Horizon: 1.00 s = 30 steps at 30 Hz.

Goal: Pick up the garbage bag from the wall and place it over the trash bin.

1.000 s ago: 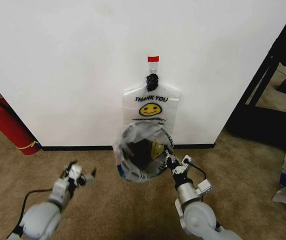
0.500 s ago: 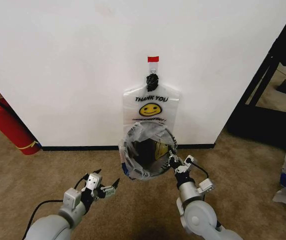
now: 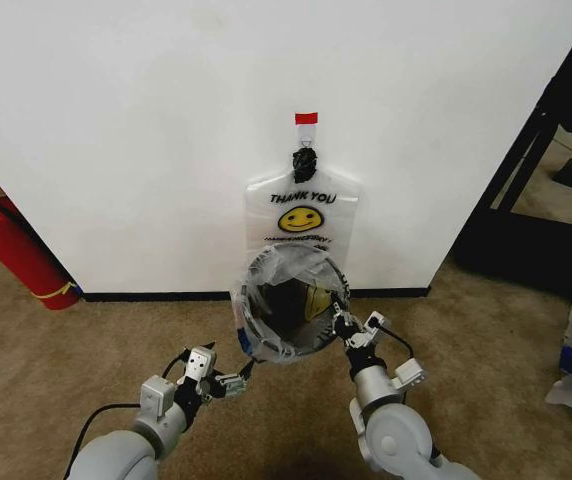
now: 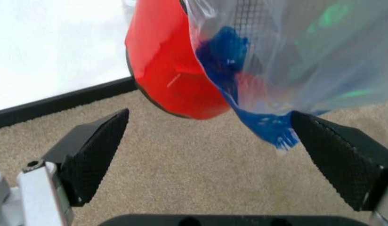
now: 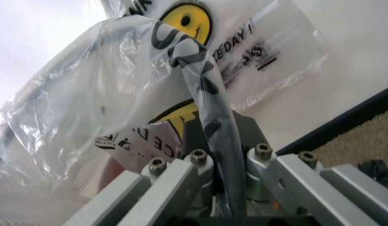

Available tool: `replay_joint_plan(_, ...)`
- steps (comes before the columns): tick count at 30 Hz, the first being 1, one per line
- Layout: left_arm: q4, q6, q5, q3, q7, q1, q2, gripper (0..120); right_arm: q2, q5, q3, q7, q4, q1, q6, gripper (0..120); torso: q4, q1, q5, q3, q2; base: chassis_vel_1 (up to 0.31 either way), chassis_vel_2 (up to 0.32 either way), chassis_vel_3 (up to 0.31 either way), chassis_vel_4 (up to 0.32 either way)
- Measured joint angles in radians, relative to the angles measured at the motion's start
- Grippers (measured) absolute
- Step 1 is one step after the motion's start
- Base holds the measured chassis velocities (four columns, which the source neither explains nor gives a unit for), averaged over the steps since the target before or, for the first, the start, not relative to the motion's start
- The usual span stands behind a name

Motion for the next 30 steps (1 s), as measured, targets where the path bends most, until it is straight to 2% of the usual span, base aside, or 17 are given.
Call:
replay_joint_plan(17, 0.11, -0.034, 0.026, 0.007, -0.003, -0.025, -0.021, 100, 0.039, 0.03, -0.026, 0.085, 0.088, -0.043, -0.043, 0, 0.0, 0.0, -0.0002, 0.0, 0.0, 0.0, 0.0, 0.0, 0.0)
replay_joint_plan(23, 0.153, -0.054, 0.079, -0.019, -0.004, -0.014, -0.01, 100, 0.057, 0.014, -0.019, 0.135, 0.088, -0.04, -0.042, 0, 0.0001, 0.0, -0.0002, 0.0, 0.0, 0.0, 0.0, 0.0, 0.0)
replay_joint_plan(27, 0.217, -0.088, 0.107, -0.039, -0.079, -0.014, -0.004, 100, 0.077, -0.018, -0.021, 0.224, 0.072, -0.037, -0.061, 0, 0.0, 0.0, -0.0003, 0.0, 0.0, 0.0, 0.0, 0.0, 0.0)
replay_joint_plan(30, 0.234, -0.1, 0.095, -0.052, -0.134, -0.01, -0.004, 100, 0.088, -0.025, -0.021, 0.278, 0.059, -0.031, -0.09, 0, 0.0, 0.0, -0.0002, 0.0, 0.0, 0.0, 0.0, 0.0, 0.0)
